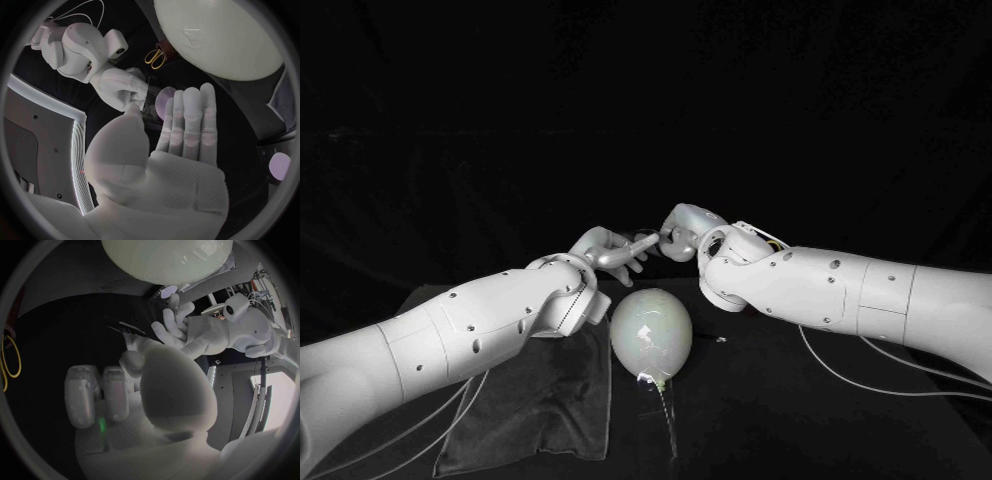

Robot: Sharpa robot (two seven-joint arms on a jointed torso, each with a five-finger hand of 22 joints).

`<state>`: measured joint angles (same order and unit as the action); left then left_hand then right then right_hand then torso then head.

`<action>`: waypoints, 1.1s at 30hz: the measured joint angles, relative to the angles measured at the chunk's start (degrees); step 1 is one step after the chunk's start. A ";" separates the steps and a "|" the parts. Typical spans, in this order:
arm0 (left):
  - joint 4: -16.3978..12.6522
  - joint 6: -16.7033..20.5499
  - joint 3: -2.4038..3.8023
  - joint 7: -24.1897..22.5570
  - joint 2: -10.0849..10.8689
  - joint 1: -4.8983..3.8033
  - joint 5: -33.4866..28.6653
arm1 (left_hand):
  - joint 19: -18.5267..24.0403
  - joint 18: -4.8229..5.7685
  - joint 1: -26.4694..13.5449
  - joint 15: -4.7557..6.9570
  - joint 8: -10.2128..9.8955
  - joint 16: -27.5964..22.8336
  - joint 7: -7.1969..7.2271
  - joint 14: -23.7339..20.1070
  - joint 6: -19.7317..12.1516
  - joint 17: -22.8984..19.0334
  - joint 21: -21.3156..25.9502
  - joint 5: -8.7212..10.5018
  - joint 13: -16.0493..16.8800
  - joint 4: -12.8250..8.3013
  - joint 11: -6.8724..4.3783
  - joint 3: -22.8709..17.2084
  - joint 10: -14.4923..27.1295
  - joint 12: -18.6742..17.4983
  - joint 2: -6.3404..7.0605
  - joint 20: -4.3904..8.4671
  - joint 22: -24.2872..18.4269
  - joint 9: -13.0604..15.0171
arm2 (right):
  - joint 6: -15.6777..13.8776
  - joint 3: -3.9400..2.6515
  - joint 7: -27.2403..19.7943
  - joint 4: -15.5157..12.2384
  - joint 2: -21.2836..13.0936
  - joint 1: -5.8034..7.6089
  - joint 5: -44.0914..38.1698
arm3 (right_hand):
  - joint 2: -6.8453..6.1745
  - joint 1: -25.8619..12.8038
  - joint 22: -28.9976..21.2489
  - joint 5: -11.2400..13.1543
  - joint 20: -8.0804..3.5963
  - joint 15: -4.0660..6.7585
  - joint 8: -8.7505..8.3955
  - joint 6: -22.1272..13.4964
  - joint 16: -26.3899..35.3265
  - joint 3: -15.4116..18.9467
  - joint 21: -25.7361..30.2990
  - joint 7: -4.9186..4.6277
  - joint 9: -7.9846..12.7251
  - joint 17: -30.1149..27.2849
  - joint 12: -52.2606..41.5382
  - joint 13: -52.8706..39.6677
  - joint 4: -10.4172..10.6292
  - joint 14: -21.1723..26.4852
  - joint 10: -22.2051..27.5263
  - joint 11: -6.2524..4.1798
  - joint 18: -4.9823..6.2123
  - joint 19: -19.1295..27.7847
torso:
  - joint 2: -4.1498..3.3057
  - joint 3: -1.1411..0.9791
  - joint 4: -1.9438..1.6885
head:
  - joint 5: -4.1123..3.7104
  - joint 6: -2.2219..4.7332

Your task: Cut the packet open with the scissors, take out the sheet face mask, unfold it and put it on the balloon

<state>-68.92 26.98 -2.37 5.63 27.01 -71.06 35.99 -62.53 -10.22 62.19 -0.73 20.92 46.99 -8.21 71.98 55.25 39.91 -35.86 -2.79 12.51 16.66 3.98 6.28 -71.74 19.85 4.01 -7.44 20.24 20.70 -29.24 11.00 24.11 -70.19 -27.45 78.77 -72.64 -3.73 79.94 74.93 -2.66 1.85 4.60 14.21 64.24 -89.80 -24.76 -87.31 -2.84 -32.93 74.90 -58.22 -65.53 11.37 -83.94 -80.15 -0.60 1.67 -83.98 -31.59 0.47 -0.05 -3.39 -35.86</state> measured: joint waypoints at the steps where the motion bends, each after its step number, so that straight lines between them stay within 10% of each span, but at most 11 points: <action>1: 0.07 0.10 -0.01 0.37 -0.16 0.00 0.13 | -0.05 0.00 -0.08 0.37 1.31 4.95 0.26 1.36 -0.35 4.85 -1.64 0.01 1.34 0.17 -0.08 -0.17 0.52 1.76 -0.08 0.41 1.10 0.93 | 0.00 0.00 0.07 -0.01 0.05 -0.01 -0.34 | 0.00 0.00 0.00 0.00 0.00 0.00 0.00 -0.03 0.00 -0.01 0.00 0.00 0.00 0.00 0.00 -0.01 -0.01 0.00 0.00 0.00 0.00 0.00 | 0.00 0.01 -0.02 | 0.00 -0.03; 5: 0.10 0.43 -0.03 1.70 -0.68 0.00 0.66 | 0.01 0.02 -1.98 2.21 11.64 24.51 1.78 7.77 -1.86 23.91 -11.08 0.01 11.62 0.34 -1.78 0.23 1.95 15.85 0.47 2.45 7.90 8.53 | 0.01 0.00 0.39 -0.01 0.34 -0.04 -1.56 | 0.00 0.00 -0.03 0.01 0.00 0.00 0.01 -0.15 0.00 -0.02 0.00 0.01 0.00 0.00 0.00 -0.06 -0.02 0.00 -0.01 0.01 0.00 0.00 | -0.01 0.02 -0.03 | 0.01 -0.24; 11: -0.14 0.77 -0.03 2.95 -1.00 -0.01 1.43 | -1.55 1.39 -5.63 3.28 25.44 34.04 3.58 11.26 -8.00 34.50 -26.90 -0.07 29.40 0.41 -3.16 -0.25 7.25 36.56 1.25 3.15 25.30 20.03 | 0.17 -0.02 0.83 0.20 0.85 -0.24 -2.76 | 0.00 0.00 -0.03 0.02 0.01 -0.01 0.01 -0.20 0.00 -0.08 0.01 -0.03 0.00 0.01 0.00 -0.13 -0.09 0.00 -0.15 0.15 0.00 0.01 | -0.02 0.04 -0.04 | 0.15 -0.45; 21: -0.32 0.87 -0.02 4.18 -1.26 -0.01 2.74 | -0.51 1.42 -6.45 3.38 29.66 35.61 3.89 11.77 -9.34 35.04 -30.73 -0.07 34.58 0.33 -3.39 -1.10 7.82 42.06 3.30 3.14 29.57 23.66 | 0.80 -0.01 1.50 0.11 1.21 -0.70 -3.98 | 0.00 0.00 0.00 0.11 0.01 -0.03 0.57 -0.41 0.05 -0.24 -0.32 -0.05 0.00 0.05 -0.19 -0.14 -0.24 0.02 0.08 0.37 0.00 0.02 | -0.02 0.01 -0.03 | 0.20 -0.72; 33: 0.06 0.76 -0.01 5.81 -1.59 -0.07 4.06 | -5.43 2.78 0.00 4.66 32.47 39.10 5.56 11.96 -7.67 35.04 -36.82 -0.07 40.91 0.09 -5.32 -5.00 2.80 47.61 0.00 3.67 38.00 25.72 | 0.72 -0.01 1.81 -0.92 0.94 -0.75 -5.18 | 0.00 0.00 0.01 0.00 -0.20 -0.01 0.63 -0.40 0.00 -0.39 -0.39 0.01 0.00 0.05 -0.45 -0.40 -0.40 0.00 -0.08 0.52 0.00 -0.02 | 0.03 -0.03 0.01 | 0.26 -0.80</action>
<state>-68.85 27.74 -2.38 11.45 25.42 -71.13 40.04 -67.96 -7.44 62.19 3.93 53.38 86.09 -2.65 83.94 47.58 74.95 -72.68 -2.86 53.42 16.75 -1.34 1.28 -68.94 67.46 4.01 -3.76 58.24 46.43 -28.52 10.99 25.93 -71.11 -26.52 78.01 -77.82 -3.73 79.94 74.94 -2.66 1.65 4.59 14.84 63.84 -89.80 -25.15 -87.70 -2.83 -32.93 74.95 -58.67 -65.93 10.97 -83.94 -80.23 -0.08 1.67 -83.99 -31.56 0.44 -0.04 -3.13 -36.66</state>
